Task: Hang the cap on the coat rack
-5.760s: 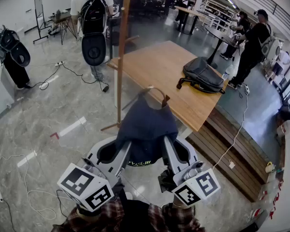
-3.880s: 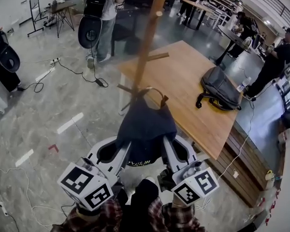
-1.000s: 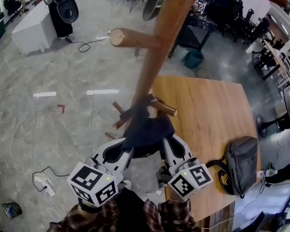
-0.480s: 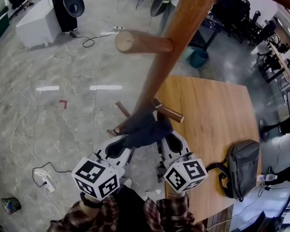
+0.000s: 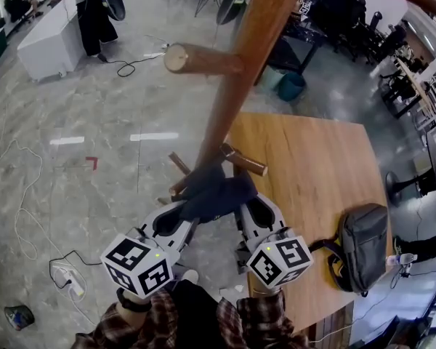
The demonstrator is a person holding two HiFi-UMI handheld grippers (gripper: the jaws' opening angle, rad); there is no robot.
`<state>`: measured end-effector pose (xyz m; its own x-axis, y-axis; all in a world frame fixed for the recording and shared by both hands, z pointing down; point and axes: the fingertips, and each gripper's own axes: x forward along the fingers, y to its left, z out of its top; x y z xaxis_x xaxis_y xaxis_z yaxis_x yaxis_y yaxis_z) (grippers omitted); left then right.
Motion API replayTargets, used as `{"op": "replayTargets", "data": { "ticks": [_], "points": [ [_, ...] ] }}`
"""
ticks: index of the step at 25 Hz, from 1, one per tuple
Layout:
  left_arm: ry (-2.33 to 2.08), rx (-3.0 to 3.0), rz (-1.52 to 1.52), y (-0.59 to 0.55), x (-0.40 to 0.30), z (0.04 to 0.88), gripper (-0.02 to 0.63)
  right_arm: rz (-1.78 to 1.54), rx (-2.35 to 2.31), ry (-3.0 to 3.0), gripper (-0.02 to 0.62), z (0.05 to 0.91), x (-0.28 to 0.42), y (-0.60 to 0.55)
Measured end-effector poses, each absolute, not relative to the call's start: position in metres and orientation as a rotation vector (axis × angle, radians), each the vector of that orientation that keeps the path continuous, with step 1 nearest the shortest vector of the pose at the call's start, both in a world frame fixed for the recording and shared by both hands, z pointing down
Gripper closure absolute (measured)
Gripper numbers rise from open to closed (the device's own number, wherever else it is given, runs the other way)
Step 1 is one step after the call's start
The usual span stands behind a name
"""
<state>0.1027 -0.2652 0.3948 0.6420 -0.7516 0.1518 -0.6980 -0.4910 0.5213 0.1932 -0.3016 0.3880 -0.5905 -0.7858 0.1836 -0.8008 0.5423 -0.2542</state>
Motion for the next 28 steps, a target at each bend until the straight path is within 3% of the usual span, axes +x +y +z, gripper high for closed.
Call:
{"op": "replayTargets", "data": {
  "ticks": [3,7,20,28],
  "points": [
    [-1.136,2.338,-0.115,-0.26,0.101,0.39,0.568,0.479,1.405,-2.717,0.511,0.385,0.196,-0.296],
    [-1.121,2.39,-0.098,-0.251,0.101,0.381,0.466,0.476,1.445,-2.712,0.495,0.38,0.203,-0.29],
    [-1.093,2.442,-0.084,-0.215,0.096,0.365,0.457,0.437,1.549,-2.711,0.494,0.36,0.227,-0.256],
    [-1.068,2.516,-0.082,-0.19,0.096,0.342,0.459,0.385,1.48,-2.754,0.494,0.342,0.199,-0.22]
  ]
}}
